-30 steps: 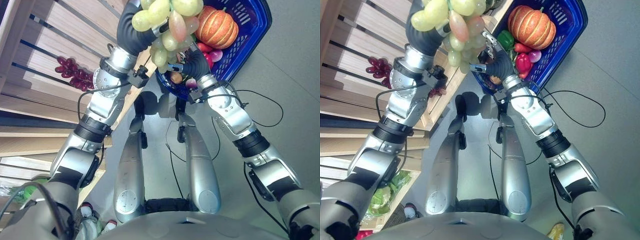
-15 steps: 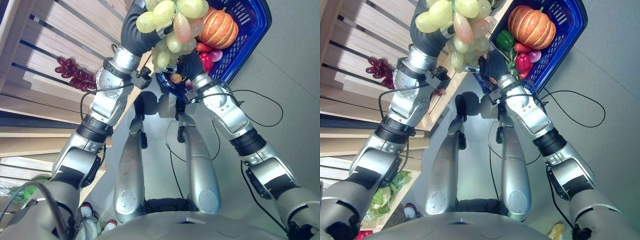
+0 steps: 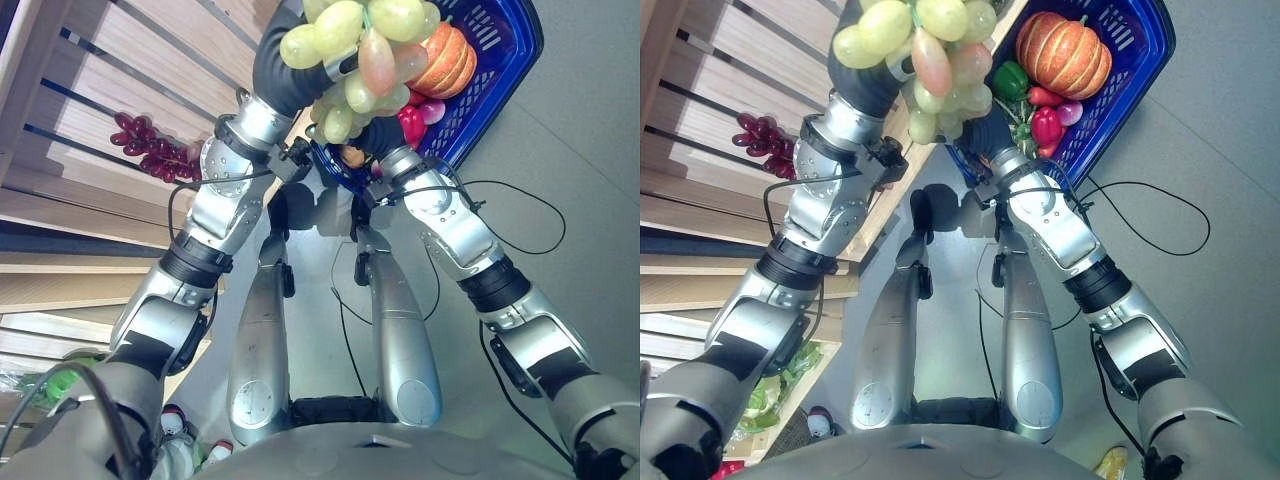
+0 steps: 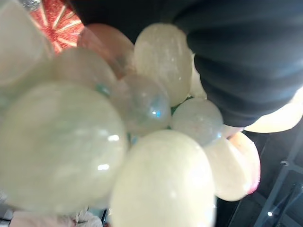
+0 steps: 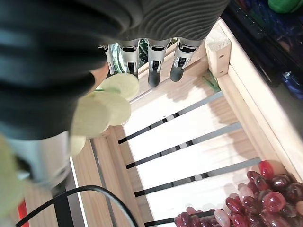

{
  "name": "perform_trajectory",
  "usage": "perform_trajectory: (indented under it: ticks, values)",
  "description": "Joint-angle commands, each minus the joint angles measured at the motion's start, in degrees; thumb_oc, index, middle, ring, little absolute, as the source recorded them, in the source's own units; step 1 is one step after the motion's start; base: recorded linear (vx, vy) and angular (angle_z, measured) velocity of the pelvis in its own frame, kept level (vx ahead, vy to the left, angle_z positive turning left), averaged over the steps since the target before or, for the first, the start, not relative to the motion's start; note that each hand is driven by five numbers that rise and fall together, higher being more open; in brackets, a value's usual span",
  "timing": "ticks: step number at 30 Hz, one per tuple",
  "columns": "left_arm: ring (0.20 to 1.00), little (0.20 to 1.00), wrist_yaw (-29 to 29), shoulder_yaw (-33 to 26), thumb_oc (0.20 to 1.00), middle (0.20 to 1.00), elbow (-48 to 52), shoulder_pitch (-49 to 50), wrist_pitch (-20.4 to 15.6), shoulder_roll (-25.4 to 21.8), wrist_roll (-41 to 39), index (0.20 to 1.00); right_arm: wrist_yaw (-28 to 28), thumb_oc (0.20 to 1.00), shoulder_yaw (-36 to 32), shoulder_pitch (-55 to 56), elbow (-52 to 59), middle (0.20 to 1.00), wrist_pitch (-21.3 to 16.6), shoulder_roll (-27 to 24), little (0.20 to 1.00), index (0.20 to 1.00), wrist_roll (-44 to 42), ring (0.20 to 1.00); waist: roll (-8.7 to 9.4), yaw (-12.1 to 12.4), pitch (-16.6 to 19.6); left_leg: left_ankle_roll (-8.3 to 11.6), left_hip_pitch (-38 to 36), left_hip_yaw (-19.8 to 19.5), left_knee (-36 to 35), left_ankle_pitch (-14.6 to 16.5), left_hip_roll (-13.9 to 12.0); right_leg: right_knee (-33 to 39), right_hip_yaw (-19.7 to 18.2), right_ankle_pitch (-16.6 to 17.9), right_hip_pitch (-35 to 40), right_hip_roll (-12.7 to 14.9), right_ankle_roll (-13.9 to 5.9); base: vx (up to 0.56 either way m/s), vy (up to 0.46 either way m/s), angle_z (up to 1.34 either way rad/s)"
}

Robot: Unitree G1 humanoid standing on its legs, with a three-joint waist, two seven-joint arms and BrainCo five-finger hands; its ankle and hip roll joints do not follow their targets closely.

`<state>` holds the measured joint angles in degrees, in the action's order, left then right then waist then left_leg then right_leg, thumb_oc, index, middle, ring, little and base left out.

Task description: Pick up fruits and vegetables into the basket

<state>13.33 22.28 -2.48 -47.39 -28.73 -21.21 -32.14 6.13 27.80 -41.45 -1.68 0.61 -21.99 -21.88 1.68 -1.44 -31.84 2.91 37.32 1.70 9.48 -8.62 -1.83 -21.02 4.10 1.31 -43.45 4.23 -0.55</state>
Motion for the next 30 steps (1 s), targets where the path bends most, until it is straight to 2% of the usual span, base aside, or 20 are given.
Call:
perform_trajectory:
  ticks: [1,7,14,23,24,25,26,30]
  values:
    - [0.2,0.2,1.5,0.2,0.2,0.2,7.4,-2.8,-2.5,2.3,-1.3,0.2,0.9,0.2,-1.1,-1.8,7.2,0.2,-4.0,2.2,0.2,0.2,-0.1,0.2,-0.51,-0.2,2.1,0.27,-0.4,-0.6,2.7,5.8,2.6,4.6,3.5,-0.9,5.9,-1.1,-3.54,0.0,0.0,0.0]
    - [0.2,0.2,1.4,0.2,0.2,0.2,7.1,-2.2,-2.1,2.5,-1.2,0.2,1.7,0.2,-1.8,-1.5,7.0,0.2,-4.6,2.3,0.2,0.2,-0.2,0.2,-0.46,-0.1,2.1,0.25,-0.9,-0.7,2.9,6.2,2.7,4.5,3.8,-1.3,6.4,-1.0,-3.61,0.0,0.0,0.0]
    - [0.2,0.2,0.2,-0.5,0.2,0.2,6.2,-1.9,-3.3,2.1,-1.4,0.2,1.7,0.2,-2.4,-1.2,6.6,0.2,-5.0,2.2,0.2,0.2,-0.3,0.2,-0.54,-0.1,2.1,0.28,-0.7,-0.6,3.1,6.3,2.7,4.3,3.9,-1.3,6.3,-0.8,-3.66,0.0,0.0,0.0]
    - [0.2,0.2,-6.7,-2.2,0.2,0.2,5.0,-0.7,-5.5,1.8,0.7,0.2,2.1,0.2,-2.8,-0.4,6.6,0.2,-5.4,2.1,0.2,0.2,-0.3,0.2,-0.76,0.0,2.1,0.28,-0.7,-0.7,3.2,6.4,2.9,4.3,3.8,-1.3,6.2,-0.7,-3.76,0.0,0.0,0.0]
    - [0.391,0.391,-8.5,-2.5,0.391,0.391,4.8,-0.3,-5.6,2.0,1.5,0.391,2.2,0.2,-2.8,-0.3,6.6,0.2,-5.5,2.3,0.2,0.2,-0.1,0.2,-0.86,0.1,2.1,0.26,-0.7,-0.8,3.1,6.4,2.9,4.3,3.8,-1.3,6.1,-0.6,-3.79,0.0,0.0,0.0]
    - [0.94,0.94,-9.7,-2.8,0.94,0.94,4.7,0.1,-5.8,1.9,1.7,0.94,2.2,0.2,-3.0,-0.1,6.7,0.2,-5.5,2.3,0.2,0.2,-0.1,0.2,-0.9,0.1,2.1,0.25,-0.7,-0.8,3.3,6.5,3.0,4.2,3.9,-1.4,6.1,-0.6,-3.81,0.0,0.0,0.0]
    - [1.0,1.0,-10.2,-3.1,1.0,1.0,4.7,0.4,-5.8,2.0,2.1,1.0,2.2,0.2,-3.1,-0.1,6.7,0.2,-5.5,2.4,0.2,0.2,0.0,0.2,-0.93,0.2,2.1,0.25,-0.6,-0.8,3.3,6.5,3.0,4.2,3.9,-1.4,6.1,-0.6,-3.82,0.0,0.0,0.0]
    - [1.0,1.0,-12.8,-3.9,1.0,1.0,3.9,1.0,-5.8,1.8,3.7,1.0,2.3,0.2,-3.5,0.1,6.8,0.2,-5.4,2.4,0.2,0.2,0.3,0.2,-1.05,0.3,2.1,0.22,-0.6,-0.9,3.3,6.5,3.1,4.1,4.0,-1.5,6.0,-0.6,-3.86,0.0,0.0,0.0]
